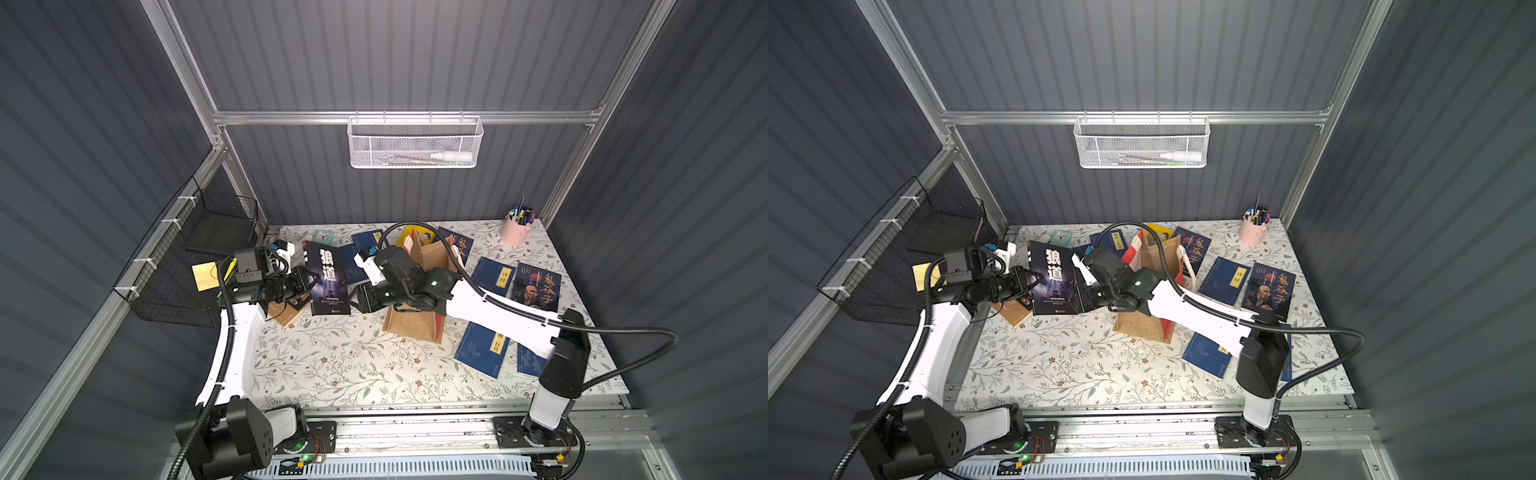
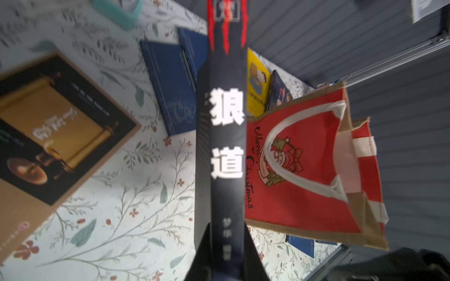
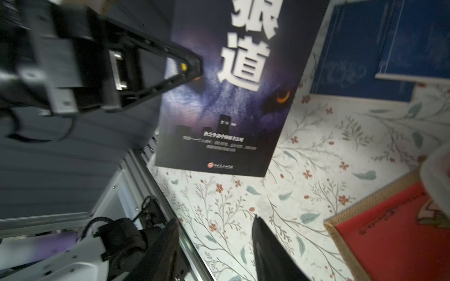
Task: Put the books into the canvas bag
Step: Pick up the book from the center of the board.
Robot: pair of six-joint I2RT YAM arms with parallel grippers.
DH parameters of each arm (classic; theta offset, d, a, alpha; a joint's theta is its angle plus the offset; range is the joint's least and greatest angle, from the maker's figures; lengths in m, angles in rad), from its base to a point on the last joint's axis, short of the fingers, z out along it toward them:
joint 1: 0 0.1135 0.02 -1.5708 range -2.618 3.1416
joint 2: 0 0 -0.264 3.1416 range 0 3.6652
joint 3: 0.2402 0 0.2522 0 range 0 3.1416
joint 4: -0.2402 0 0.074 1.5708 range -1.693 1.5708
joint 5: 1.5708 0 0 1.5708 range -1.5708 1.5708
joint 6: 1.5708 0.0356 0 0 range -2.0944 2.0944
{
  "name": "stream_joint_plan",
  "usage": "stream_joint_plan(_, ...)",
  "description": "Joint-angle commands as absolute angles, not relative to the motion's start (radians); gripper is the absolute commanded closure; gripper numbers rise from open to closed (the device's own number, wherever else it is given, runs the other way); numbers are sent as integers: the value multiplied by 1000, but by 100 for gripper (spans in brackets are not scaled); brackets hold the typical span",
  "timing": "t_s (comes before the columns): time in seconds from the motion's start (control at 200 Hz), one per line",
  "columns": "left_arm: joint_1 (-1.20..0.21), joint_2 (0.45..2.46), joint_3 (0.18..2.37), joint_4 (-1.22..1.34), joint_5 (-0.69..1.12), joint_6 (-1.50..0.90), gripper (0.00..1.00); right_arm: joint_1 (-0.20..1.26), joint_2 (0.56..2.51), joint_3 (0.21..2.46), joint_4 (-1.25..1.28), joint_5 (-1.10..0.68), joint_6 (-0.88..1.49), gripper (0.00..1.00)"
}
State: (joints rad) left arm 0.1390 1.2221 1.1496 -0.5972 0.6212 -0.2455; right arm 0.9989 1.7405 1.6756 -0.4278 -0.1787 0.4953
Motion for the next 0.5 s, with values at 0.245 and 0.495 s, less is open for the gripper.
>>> stream_joint_plan(0.245, 118, 1214, 1257, -220, 903, -374, 100, 820, 1442, 1557, -349, -257, 396, 26)
stream_joint_plan(0.495, -17, 1268, 1307, 77, 1037, -545, 100, 613, 1390, 1471, -254, -605, 496, 6)
